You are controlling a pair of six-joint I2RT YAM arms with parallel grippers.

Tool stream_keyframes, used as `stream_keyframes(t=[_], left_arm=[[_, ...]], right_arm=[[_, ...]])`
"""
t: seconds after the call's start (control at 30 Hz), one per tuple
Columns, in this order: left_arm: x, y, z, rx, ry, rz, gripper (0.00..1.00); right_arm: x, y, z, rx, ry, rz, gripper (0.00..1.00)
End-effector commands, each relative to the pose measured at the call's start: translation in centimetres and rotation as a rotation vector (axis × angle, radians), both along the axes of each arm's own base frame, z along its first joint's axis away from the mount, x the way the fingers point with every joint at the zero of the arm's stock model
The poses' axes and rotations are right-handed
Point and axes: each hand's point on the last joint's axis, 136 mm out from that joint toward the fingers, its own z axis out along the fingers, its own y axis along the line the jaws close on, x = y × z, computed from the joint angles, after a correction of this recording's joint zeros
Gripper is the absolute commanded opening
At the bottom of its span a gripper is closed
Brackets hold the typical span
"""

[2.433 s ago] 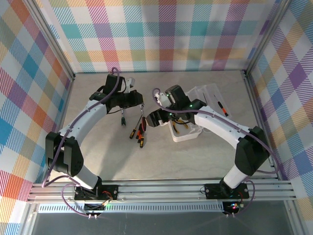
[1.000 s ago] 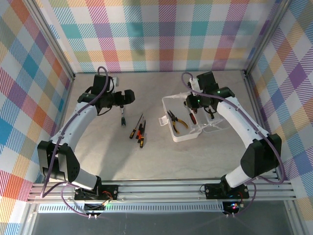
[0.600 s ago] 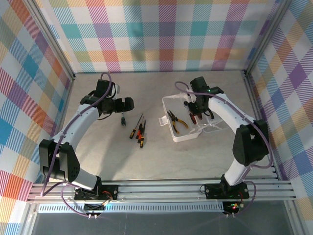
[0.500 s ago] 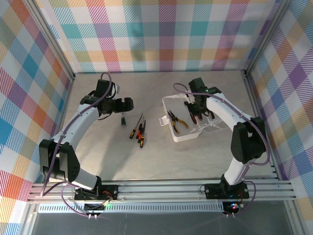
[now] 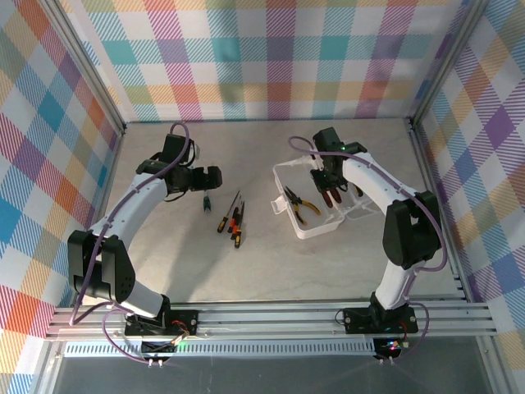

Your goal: Pack the tool kit

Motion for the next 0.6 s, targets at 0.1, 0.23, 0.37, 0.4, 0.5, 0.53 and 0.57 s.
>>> stream_keyframes(t=[0.1, 0.23, 0.37, 0.4, 0.5, 0.53, 0.57], left_arm=[[-0.7, 0.0, -0.9, 0.020, 0.037, -0.022, 1.00], [-0.7, 0.2, -1.3, 0.036, 0.044, -0.018, 1.00], [-0.6, 0.8, -2.6, 0.075, 0.080, -0.002, 1.00], [-0.6, 1.0, -3.2, 0.088, 0.095, 0.000, 1.00], [-0.4, 1.1, -5.1, 0.109, 0.146, -0.002, 1.00], [-0.4, 1.0, -5.7, 0.111, 0.158, -0.005, 1.00], [-0.4, 0.9, -6.3, 0.109, 0.169, -0.008, 1.00]], right_arm=[[0.1, -0.6, 0.9, -0.021, -0.012, -0.027, 0.45], [-0.3, 0.3, 2.1, 0.025, -0.028, -0.004, 0.51], [-1.2, 2.5, 4.7, 0.129, -0.061, 0.059, 0.80], [-1.5, 3.1, 5.3, 0.157, -0.071, 0.077, 0.91], [-2.5, 4.8, 7.0, 0.234, -0.090, 0.130, 0.99], [-2.7, 5.1, 7.4, 0.252, -0.096, 0.138, 0.99], [-3.1, 5.4, 7.7, 0.270, -0.098, 0.145, 0.99]])
